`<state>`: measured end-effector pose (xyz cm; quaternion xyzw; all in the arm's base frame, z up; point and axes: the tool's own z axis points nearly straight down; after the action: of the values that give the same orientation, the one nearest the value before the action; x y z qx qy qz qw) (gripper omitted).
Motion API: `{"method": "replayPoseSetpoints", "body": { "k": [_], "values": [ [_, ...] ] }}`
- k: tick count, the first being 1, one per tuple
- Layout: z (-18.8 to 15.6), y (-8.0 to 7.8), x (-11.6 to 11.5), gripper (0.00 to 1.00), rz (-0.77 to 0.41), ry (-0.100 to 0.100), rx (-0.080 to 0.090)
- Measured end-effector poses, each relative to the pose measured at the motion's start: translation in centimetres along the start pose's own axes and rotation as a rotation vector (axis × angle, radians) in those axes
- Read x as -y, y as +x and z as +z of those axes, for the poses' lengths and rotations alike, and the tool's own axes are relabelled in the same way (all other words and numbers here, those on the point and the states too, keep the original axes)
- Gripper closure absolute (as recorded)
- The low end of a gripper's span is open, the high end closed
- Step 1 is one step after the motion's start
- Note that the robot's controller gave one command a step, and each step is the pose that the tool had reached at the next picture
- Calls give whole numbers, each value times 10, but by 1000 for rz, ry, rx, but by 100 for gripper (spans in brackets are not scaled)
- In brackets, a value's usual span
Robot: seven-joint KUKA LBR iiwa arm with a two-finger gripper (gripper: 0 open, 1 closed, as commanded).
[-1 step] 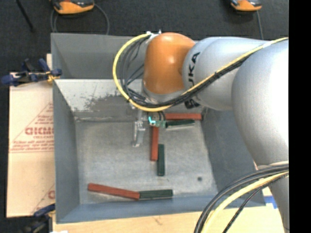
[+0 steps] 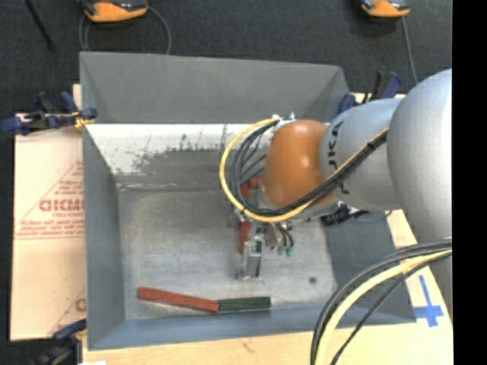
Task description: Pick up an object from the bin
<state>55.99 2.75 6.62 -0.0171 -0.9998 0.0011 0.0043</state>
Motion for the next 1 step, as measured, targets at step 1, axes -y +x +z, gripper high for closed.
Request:
{"method": "replayPoseSetpoints", "body": {
  "k": [1],
  "values": [
    [-9,13,62,0,-177,2,10]
  ]
}}
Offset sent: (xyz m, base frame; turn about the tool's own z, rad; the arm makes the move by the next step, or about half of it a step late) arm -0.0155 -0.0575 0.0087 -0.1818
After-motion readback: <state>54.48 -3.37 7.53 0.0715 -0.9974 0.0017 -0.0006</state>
